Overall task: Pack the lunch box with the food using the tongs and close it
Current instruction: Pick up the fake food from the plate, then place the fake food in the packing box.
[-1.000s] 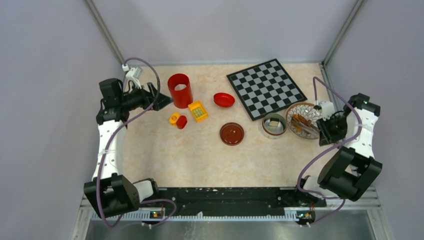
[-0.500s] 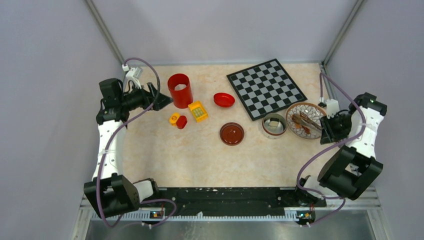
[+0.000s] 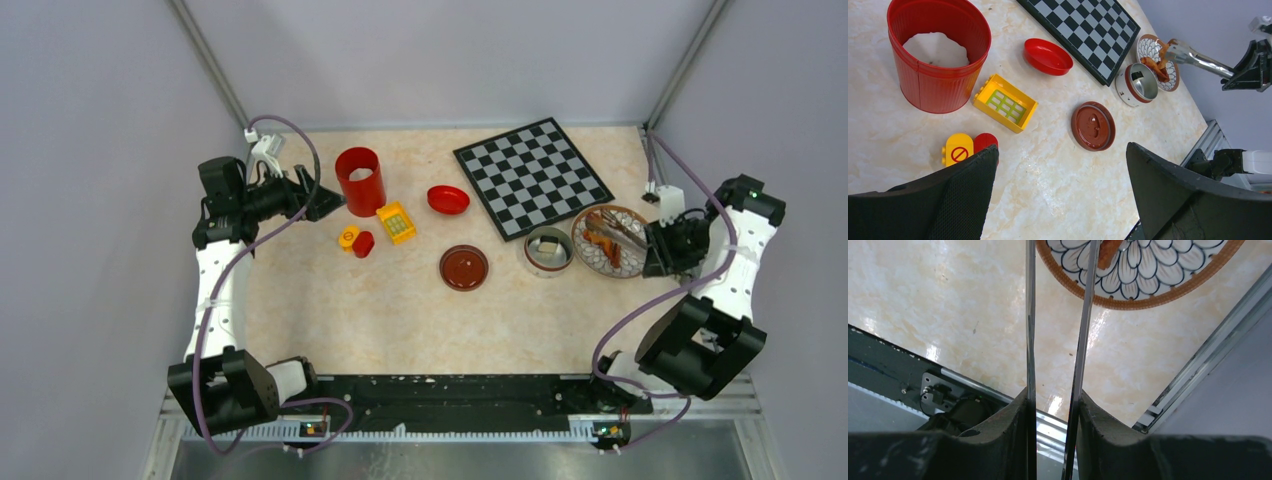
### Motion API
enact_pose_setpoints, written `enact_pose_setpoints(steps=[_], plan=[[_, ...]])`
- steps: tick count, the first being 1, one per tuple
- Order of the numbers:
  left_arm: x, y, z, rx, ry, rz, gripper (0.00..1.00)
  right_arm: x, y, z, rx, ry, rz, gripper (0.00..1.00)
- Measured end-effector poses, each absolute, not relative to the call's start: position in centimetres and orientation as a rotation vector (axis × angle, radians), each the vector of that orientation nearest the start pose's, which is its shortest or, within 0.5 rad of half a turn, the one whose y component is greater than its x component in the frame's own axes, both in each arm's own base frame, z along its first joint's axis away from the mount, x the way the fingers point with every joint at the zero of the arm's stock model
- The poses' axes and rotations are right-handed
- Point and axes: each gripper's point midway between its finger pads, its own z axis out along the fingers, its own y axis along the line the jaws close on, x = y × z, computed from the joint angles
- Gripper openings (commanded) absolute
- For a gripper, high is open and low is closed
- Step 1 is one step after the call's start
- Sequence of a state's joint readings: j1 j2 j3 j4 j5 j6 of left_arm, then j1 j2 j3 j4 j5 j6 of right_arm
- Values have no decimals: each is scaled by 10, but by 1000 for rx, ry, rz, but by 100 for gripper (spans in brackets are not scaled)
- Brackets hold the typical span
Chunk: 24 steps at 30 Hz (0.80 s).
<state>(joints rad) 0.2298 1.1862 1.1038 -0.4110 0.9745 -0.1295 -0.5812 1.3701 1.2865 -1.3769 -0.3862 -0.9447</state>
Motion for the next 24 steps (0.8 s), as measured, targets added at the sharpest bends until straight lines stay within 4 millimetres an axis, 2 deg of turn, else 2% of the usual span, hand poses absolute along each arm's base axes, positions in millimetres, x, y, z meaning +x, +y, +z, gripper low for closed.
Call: enact_pose_setpoints(steps=[6,12,16,24], plan=[[324,-76,282,247,1932,-927,99,230,-80,194,-564,2607,276,0],[325,-76,281,244,1933,-923,99,267,-37,217,-663,2491,353,0],[325,-75,281,240,1935,-919,99,294,4,233,-771,2392,385,0],[328,-70,279,211,1940,-902,99,338,120,255,-997,2187,518,0]])
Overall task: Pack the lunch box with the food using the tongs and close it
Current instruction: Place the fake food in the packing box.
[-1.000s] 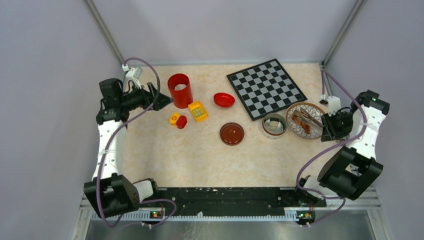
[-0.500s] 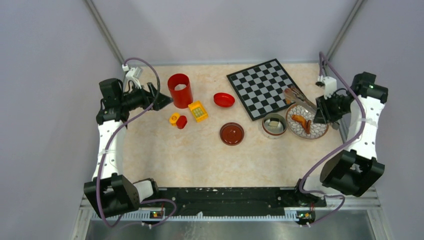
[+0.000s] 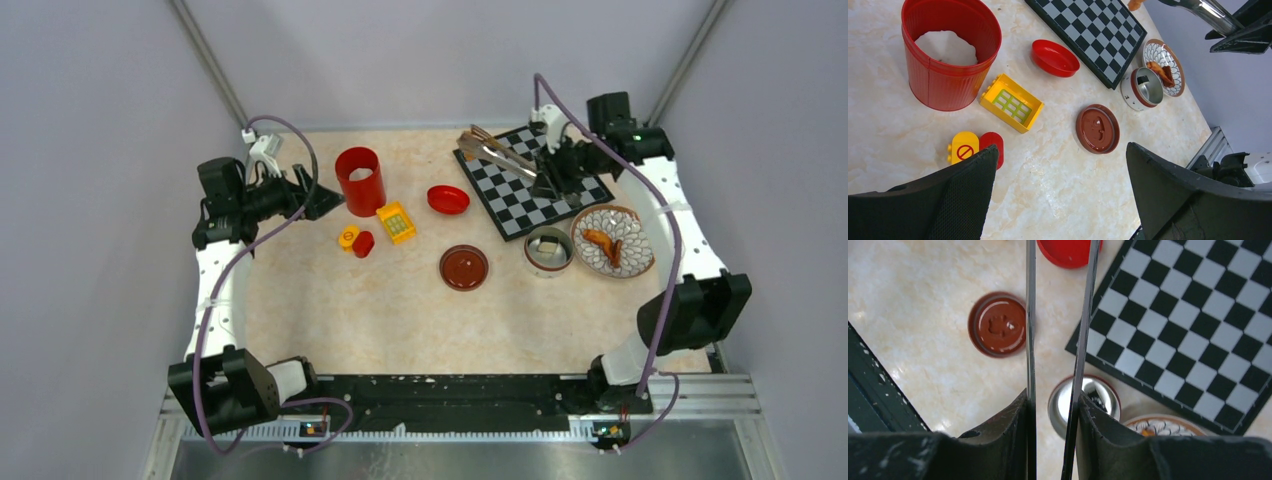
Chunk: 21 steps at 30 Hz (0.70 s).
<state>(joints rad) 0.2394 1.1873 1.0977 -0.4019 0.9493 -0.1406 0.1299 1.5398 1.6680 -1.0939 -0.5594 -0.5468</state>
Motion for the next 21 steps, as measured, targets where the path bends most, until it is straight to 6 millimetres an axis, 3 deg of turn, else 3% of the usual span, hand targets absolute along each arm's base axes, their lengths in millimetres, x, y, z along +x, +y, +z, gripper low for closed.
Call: enact_pose_setpoints(steps=[6,12,17,21], plan=[[330,-64,274,165,1948,-902,99,359,199,264,-1094,2070,612,0],[333,-59,274,108,1952,-896,99,367,274,270,-1181,1968,685,0],[336,-54,275,55,1955,-865,99,379,323,274,-1207,1908,733,0],[337,-51,277,37,1947,-833,99,394,347,267,-1201,1897,756,0]])
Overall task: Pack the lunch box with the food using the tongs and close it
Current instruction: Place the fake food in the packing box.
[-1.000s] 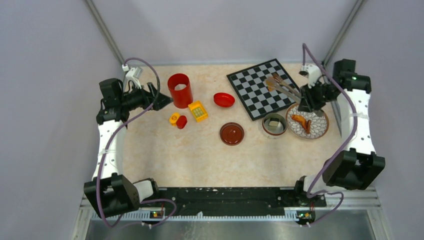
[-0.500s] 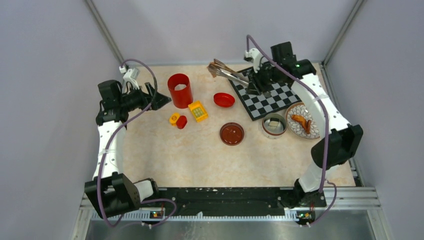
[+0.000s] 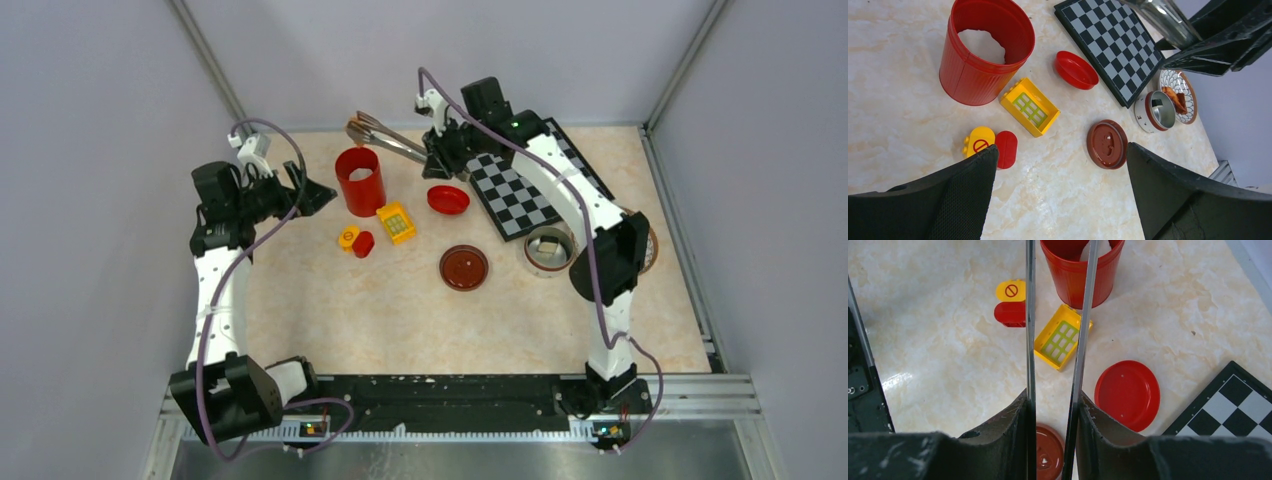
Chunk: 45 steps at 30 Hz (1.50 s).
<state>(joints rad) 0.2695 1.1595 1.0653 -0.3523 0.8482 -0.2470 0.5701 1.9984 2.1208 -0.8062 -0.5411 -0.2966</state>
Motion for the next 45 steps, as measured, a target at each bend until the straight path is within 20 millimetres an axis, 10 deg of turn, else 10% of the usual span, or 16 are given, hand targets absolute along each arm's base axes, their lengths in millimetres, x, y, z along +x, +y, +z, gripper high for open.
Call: enact_pose_setpoints(steps=[14,45], plan=[[337,-49,278,25,1945,-820,99,406,368,203,-1187,2042,778,4],[337,-47,275,23,1950,-805,99,400,377,178,-1211,2091,767,38]])
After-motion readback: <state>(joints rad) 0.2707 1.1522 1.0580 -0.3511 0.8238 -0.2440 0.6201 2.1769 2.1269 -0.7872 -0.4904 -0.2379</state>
